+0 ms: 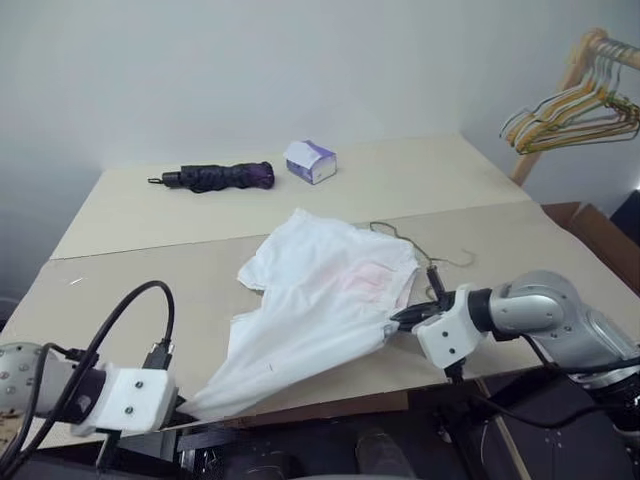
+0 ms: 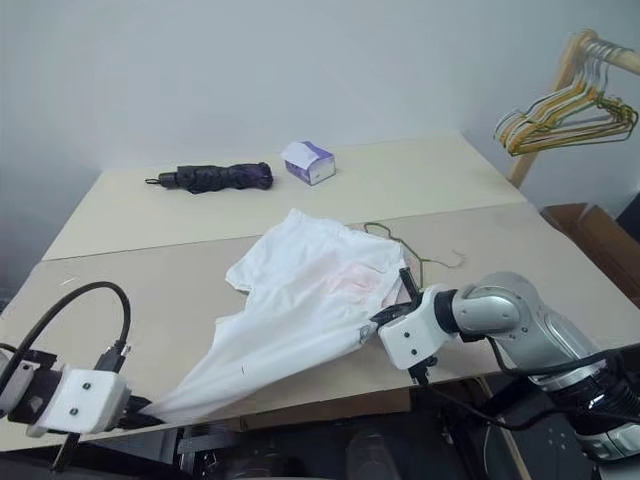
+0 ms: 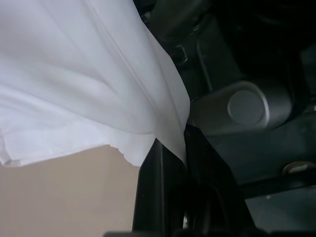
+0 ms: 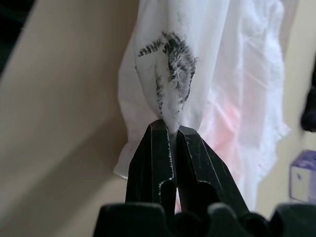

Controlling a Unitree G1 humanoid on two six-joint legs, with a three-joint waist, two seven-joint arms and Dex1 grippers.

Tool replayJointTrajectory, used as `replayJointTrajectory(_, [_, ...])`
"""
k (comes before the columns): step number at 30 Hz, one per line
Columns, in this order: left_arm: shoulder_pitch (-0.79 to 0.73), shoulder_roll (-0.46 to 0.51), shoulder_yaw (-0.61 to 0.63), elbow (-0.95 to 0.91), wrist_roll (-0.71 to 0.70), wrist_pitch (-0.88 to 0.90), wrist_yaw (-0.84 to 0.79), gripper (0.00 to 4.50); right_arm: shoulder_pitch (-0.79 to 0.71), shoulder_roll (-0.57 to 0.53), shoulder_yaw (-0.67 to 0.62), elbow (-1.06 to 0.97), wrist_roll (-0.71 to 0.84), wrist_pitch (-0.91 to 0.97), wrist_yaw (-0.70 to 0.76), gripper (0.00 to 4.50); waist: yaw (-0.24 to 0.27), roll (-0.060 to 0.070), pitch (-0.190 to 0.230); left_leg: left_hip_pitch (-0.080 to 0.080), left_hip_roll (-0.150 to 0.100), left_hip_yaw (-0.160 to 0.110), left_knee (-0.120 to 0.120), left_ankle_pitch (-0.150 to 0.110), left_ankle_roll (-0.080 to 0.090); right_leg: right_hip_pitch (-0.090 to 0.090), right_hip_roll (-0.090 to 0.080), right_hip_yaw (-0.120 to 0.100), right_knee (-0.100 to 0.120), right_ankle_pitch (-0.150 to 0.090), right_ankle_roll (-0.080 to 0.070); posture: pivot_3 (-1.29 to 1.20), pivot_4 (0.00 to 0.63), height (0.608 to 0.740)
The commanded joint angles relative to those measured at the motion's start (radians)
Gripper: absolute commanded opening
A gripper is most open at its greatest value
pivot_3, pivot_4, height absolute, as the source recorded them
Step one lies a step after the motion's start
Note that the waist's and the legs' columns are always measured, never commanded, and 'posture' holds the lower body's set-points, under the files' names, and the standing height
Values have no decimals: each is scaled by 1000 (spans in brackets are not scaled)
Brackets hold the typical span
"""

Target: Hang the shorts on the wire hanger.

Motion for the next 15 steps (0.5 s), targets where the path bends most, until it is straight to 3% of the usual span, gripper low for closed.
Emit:
replayJointTrajectory(1, [32, -1, 25, -21, -1, 38, -32, 31, 28, -96, -38, 67, 12, -27, 84, 0, 9, 0, 0, 0, 0, 1, 0, 0, 0, 0, 0, 0, 0, 0, -1, -257, 12, 740])
replayJointTrajectory(10, [42, 0, -2, -31, 29, 51, -6, 31, 21, -46, -35, 126, -106, -27, -47, 0, 23, 0, 0, 1, 1, 3, 0, -1, -1, 1, 0, 1, 0, -1, -2, -266, 0, 740])
replayJointTrajectory(15, [-238, -21, -124, 79, -28, 99, 106, 31, -63, 16, -52, 132, -1, 56, -37, 0, 28, 1, 0, 2, 1, 3, 0, -1, -1, 3, 0, 0, 0, -1, -1, -269, 0, 740])
